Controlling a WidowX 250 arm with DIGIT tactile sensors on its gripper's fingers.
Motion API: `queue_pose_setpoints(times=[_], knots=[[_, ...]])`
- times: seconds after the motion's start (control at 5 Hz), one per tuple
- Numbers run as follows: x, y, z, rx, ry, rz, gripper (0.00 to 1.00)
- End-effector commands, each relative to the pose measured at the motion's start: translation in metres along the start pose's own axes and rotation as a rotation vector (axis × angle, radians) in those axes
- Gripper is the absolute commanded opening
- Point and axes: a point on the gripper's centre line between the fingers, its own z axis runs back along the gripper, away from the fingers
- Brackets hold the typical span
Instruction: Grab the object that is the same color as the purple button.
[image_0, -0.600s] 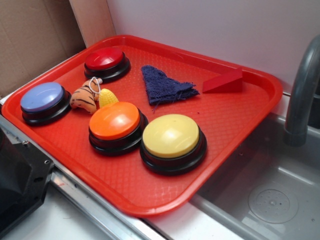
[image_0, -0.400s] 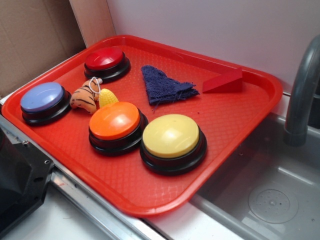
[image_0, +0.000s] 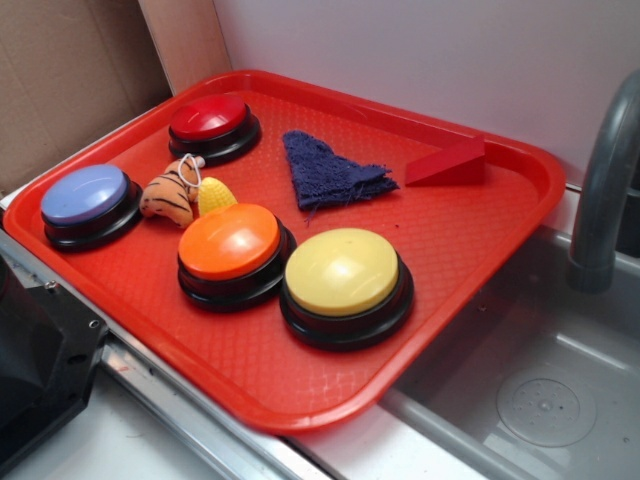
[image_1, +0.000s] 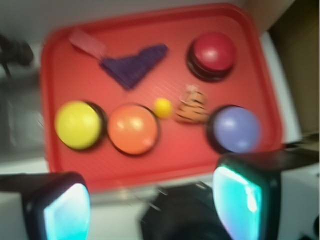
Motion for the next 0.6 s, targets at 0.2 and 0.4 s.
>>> queue_pose_setpoints(times=[0.2, 0.4], knots=[[0.033, -0.010, -0.067, 0.126, -0.073, 0.466, 1.00], [0.051, 0.010, -0.087, 0.130, -0.100, 0.568, 1.00]])
